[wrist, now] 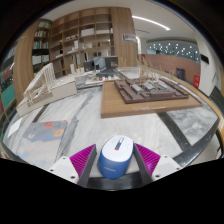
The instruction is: Arrange mouse
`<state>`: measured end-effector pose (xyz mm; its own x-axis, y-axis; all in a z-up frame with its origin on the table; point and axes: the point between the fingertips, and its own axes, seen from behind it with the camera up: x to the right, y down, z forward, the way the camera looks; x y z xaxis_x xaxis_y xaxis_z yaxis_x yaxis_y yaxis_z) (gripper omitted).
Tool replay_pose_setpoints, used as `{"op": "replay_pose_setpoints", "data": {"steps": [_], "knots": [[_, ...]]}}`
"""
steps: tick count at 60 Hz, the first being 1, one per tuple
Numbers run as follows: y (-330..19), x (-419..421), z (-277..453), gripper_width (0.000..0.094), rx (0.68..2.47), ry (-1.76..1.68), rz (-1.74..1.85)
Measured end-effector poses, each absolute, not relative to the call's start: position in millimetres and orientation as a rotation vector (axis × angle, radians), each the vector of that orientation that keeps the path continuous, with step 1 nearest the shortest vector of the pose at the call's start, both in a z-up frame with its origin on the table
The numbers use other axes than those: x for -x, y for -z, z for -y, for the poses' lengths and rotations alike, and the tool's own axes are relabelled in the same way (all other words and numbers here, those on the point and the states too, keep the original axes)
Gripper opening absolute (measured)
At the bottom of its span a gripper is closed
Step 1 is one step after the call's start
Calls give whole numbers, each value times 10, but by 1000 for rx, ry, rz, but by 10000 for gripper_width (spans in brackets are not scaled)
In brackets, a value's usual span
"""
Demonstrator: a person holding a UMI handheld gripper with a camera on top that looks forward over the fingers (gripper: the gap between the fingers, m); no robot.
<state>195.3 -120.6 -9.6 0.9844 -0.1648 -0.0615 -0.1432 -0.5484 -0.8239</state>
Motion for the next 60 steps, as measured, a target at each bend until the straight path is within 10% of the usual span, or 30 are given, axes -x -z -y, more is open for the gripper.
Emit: {"op": "replay_pose_setpoints", "data": {"steps": [16,25,31,47,57,60], "knots": [[97,-2021,1128,436,2143,106,-375],[-929,-1288,846,391,1973,48,-227],[-1128,-316,656,389,1950,-73,-121],[45,790,531,391,2134,-137,86],[133,780,539,549,2151,-107,168],[137,793,594,719,2185,-146,181]]}}
